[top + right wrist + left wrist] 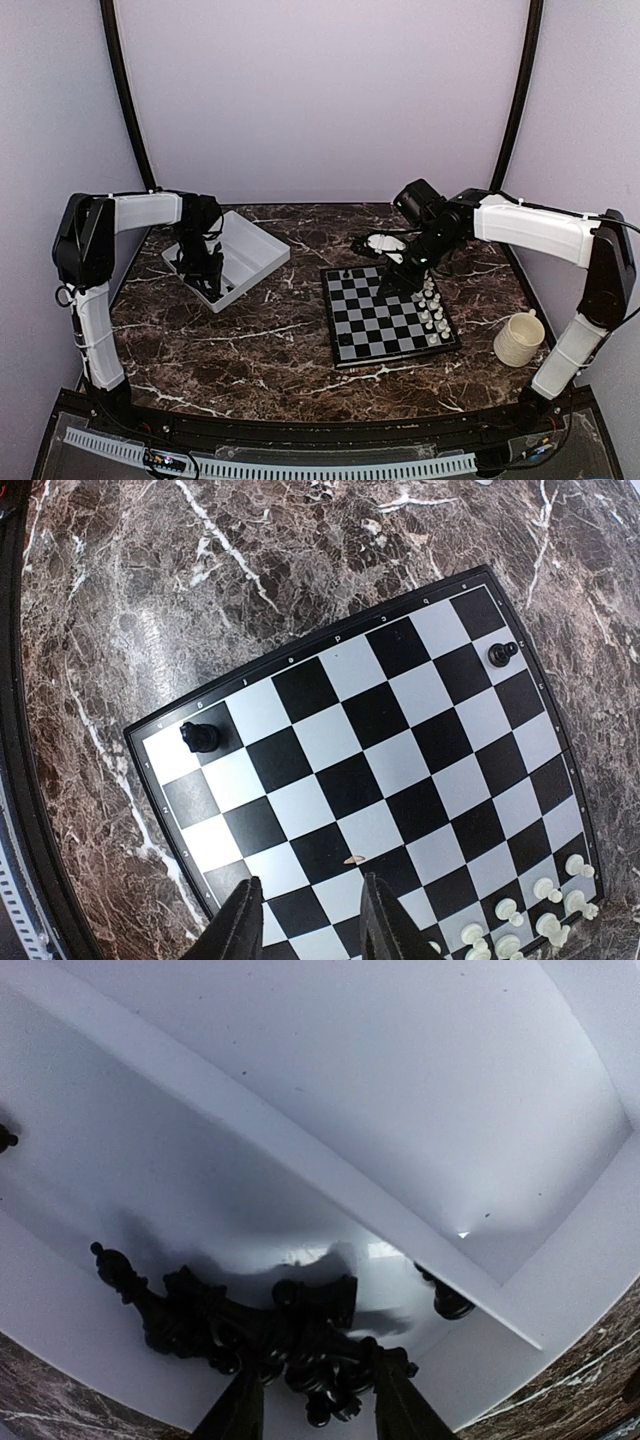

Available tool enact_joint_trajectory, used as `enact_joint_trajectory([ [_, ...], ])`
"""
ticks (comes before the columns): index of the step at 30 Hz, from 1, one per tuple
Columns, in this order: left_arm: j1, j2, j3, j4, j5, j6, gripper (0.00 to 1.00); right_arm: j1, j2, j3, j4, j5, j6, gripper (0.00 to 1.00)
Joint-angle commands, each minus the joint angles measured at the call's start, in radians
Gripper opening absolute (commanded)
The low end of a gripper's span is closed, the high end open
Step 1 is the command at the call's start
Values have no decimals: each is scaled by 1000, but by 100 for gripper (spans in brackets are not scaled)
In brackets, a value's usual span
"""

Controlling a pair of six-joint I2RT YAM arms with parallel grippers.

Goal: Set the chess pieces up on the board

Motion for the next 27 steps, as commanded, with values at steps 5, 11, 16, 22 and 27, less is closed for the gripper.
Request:
enact_joint_trajectory([
  [5, -5, 46, -8, 10, -5, -24, 46, -5, 10, 22, 1, -19, -4, 34],
  [11, -5, 69, 26, 47, -39, -22, 43, -5, 19, 29, -3, -20, -3, 34],
  [16, -5, 67, 48, 59, -93, -6, 35, -5, 23, 33, -5, -21, -2, 34],
  [22, -7, 38, 47, 58, -110, 10, 31, -4, 31, 37, -9, -24, -1, 34],
  [27, -9, 26, 20, 47, -110, -6, 41, -5, 43, 49, -14, -32, -2, 34],
])
